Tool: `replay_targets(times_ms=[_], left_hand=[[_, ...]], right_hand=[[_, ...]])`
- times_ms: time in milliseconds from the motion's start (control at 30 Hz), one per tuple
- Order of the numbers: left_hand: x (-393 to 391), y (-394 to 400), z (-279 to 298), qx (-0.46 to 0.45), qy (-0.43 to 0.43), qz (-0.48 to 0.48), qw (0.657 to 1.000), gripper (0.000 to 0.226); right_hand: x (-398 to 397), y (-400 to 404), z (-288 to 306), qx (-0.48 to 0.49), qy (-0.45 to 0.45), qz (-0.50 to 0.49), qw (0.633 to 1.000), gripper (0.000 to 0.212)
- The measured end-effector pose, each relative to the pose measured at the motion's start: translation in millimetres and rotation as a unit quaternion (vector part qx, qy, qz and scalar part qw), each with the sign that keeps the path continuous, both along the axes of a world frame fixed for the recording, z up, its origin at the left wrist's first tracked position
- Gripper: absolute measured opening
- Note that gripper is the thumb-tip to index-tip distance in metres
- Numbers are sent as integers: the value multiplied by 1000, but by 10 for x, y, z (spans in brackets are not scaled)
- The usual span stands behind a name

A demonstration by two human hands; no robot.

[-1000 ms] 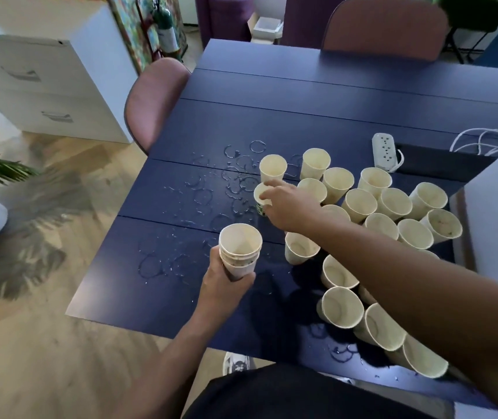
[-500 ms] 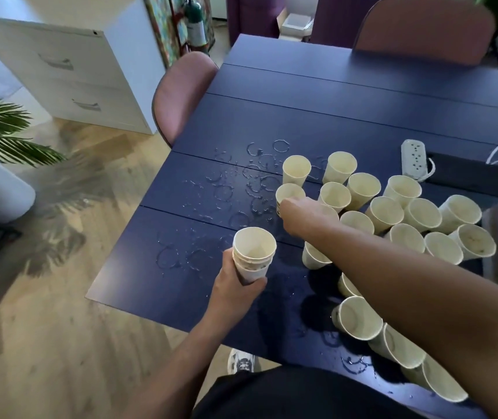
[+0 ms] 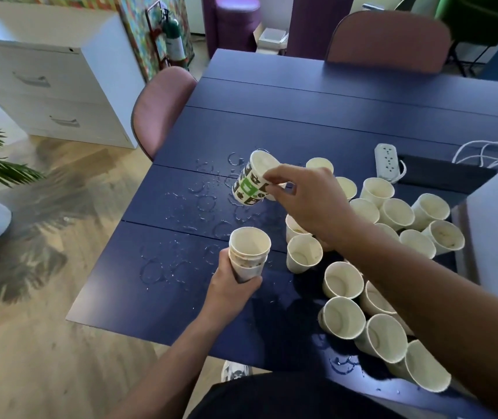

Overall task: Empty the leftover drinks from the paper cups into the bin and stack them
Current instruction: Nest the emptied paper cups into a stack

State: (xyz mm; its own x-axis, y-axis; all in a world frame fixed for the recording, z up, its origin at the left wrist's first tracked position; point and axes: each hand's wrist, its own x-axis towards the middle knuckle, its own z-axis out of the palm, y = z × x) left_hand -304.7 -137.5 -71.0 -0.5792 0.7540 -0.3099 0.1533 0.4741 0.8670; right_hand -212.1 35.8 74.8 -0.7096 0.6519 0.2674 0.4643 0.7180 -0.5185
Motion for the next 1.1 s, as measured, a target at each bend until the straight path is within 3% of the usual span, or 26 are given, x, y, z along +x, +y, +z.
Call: replay_targets(times_ms=[100, 400, 500, 567, 633, 733, 833, 1100], left_hand=[[6, 115, 44, 0, -1, 1, 1000, 58], [49, 274, 152, 23, 1, 3, 1000, 52], [54, 264, 160, 23, -5, 8, 1000, 55], [49, 237, 166, 21, -14, 14, 1000, 55], [38, 216, 168, 17, -16, 16, 1000, 54], [-4, 197, 166, 19, -10, 24, 999, 52], [-33, 177, 186, 27, -8, 31, 999, 53], [9, 112, 244, 18, -4, 13, 1000, 54]], right_hand=[[154, -99, 100, -17, -9, 49, 999, 17], [280, -225, -112, -35, -194, 115, 974, 20], [222, -234, -155, -86, -218, 144, 961, 18], [179, -165, -97, -161, -211, 139, 954, 19], [108, -44, -48, -230, -126, 98, 960, 17], [-76, 249, -110, -181, -23, 5, 983, 20], [-284, 604, -343, -113, -92, -37, 989, 14], [-575, 1014, -915, -14, -287, -64, 956, 45]])
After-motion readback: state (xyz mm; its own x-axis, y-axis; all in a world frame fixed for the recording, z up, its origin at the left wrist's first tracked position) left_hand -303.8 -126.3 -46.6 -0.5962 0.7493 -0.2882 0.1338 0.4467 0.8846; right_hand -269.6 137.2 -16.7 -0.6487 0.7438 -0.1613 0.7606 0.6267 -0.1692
